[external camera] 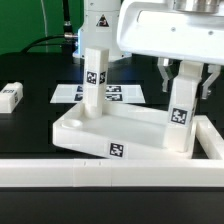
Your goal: Assemble desk
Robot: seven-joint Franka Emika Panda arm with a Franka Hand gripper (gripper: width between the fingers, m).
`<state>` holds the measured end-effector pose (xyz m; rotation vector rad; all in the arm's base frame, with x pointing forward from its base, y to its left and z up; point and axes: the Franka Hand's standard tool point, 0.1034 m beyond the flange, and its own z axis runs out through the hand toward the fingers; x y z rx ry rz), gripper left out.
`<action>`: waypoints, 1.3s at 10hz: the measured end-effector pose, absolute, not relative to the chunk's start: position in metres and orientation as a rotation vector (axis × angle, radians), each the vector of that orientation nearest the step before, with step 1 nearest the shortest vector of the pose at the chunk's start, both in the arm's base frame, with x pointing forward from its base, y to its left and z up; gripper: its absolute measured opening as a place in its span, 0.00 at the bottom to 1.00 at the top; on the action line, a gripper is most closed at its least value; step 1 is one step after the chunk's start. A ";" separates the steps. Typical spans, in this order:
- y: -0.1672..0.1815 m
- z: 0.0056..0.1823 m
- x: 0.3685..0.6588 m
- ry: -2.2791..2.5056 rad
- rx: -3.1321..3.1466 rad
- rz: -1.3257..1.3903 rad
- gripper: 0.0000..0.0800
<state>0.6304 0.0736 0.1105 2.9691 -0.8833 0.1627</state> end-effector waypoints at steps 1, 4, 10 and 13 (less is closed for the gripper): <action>0.074 0.110 0.630 -0.883 2.970 0.163 0.38; 0.074 0.121 0.629 -0.804 3.001 0.172 0.78; 0.009 0.166 0.590 -0.621 3.065 0.176 0.81; 0.009 0.165 0.590 -0.615 3.065 0.173 0.81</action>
Offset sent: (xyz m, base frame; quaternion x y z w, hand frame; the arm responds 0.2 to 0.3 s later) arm -0.0295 -0.0023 0.0328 0.0192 -0.0122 -0.0774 0.9967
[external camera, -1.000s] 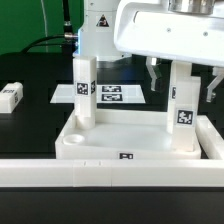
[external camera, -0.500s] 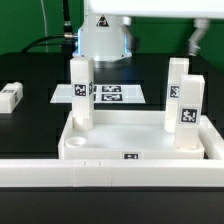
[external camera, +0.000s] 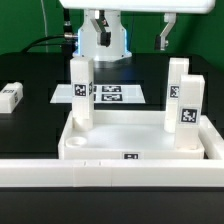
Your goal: Assemble desk
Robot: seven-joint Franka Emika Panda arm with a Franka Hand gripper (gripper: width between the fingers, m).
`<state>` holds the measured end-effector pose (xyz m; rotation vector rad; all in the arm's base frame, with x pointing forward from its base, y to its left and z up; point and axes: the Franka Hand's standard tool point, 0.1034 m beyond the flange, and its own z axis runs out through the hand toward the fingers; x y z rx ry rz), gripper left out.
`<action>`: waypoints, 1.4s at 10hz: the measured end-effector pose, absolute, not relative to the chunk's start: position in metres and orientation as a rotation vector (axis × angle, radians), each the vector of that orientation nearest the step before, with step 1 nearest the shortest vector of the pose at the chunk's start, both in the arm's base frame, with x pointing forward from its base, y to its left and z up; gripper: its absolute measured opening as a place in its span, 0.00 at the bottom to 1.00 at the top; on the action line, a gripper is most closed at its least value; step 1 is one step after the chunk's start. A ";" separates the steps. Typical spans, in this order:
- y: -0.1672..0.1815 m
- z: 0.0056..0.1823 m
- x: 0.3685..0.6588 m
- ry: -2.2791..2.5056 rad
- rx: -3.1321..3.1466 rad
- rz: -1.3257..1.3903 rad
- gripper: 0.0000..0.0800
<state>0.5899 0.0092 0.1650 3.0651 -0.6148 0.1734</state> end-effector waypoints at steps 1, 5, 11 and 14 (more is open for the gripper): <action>0.007 0.165 0.588 -0.575 3.072 0.174 0.81; -0.100 0.163 0.512 -0.315 3.149 0.139 0.81; -0.115 0.155 0.508 -0.294 3.143 0.129 0.81; -0.186 0.128 0.463 -0.098 3.127 0.111 0.81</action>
Offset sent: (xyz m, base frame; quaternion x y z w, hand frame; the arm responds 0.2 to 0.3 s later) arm -0.0838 -0.0973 0.0051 0.0235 -0.0046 -0.0788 0.9966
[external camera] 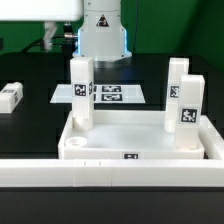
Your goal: Assemble desk
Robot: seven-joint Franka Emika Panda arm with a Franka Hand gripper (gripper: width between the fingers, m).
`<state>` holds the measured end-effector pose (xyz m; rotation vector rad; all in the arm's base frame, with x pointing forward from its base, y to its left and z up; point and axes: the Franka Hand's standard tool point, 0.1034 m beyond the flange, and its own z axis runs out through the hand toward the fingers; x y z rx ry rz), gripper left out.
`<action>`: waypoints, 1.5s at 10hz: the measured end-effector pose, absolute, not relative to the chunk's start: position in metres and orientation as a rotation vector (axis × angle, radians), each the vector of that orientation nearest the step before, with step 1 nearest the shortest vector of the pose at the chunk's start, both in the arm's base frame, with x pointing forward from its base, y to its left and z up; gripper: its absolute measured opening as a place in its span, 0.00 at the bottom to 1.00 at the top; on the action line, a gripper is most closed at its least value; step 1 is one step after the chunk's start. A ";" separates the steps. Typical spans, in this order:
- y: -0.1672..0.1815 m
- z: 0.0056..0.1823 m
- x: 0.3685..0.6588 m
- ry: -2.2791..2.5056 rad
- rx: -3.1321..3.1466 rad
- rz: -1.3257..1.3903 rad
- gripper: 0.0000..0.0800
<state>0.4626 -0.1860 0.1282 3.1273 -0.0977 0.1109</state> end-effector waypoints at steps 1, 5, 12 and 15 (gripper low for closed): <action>-0.201 0.123 0.456 -0.062 3.125 0.098 0.81; -0.203 0.120 0.454 -0.063 3.121 0.092 0.81; -0.224 0.083 0.433 -0.088 3.096 -0.064 0.81; -0.217 0.069 0.431 -0.128 3.114 -0.482 0.81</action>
Offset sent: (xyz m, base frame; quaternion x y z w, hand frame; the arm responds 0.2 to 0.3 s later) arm 0.0000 0.0000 0.0000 0.0000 0.0000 0.0000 1.0000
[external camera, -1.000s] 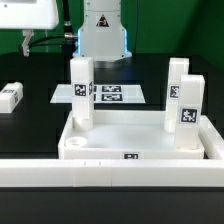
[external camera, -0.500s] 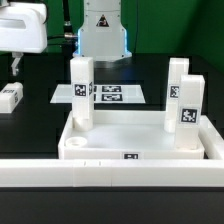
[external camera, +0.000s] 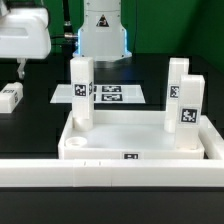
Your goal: Assemble desk
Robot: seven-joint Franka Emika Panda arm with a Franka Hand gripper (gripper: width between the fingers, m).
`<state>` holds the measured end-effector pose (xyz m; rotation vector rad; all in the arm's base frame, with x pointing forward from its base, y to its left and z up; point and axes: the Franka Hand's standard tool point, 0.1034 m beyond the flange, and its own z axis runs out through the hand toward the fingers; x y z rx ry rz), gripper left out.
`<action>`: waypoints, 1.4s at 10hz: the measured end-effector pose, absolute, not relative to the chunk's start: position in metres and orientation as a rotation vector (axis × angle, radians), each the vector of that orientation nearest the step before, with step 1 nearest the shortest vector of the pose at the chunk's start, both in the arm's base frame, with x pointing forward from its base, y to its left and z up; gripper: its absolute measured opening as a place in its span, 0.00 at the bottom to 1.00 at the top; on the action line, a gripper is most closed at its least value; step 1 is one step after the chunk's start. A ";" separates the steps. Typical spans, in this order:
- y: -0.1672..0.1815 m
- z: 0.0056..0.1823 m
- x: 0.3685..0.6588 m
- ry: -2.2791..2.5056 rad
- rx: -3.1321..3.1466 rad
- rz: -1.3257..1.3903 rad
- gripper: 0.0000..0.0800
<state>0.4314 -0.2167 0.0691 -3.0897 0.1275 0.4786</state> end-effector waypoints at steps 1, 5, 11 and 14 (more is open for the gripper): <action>-0.215 0.068 0.432 0.123 -3.055 0.569 0.81; -0.215 0.061 0.424 0.099 -2.950 0.945 0.81; -0.214 0.047 0.408 0.160 -2.670 1.522 0.81; -0.232 0.030 0.392 0.166 -2.535 1.780 0.81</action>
Offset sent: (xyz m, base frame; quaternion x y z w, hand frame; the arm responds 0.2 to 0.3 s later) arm 0.0000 0.0000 0.0000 0.0000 -0.1938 0.0000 0.9810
